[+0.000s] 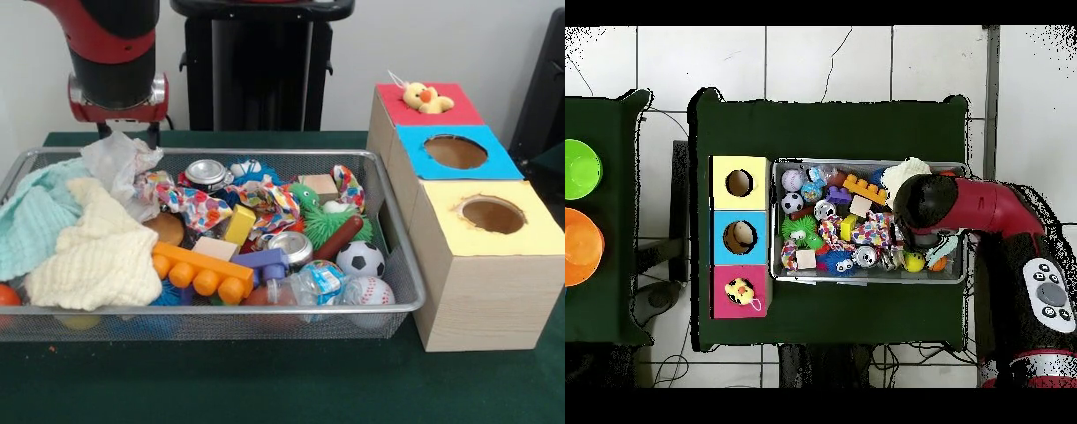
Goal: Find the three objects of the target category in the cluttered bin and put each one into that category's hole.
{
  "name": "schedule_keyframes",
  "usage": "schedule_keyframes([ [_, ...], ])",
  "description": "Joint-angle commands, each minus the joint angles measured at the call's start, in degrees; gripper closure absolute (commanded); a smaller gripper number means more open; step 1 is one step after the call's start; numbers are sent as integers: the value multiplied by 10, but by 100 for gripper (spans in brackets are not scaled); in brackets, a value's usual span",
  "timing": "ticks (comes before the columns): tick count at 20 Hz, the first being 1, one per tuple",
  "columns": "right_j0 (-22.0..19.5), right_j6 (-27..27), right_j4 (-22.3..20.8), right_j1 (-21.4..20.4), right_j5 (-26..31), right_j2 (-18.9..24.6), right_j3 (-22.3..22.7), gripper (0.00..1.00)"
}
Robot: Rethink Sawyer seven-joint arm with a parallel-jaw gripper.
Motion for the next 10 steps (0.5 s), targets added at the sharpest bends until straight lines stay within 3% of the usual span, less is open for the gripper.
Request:
schedule_keyframes([
  [1,-38,39,101,4,-121,75,110,0],
  [10,43,163,177,-20,-181,37,168,0],
])
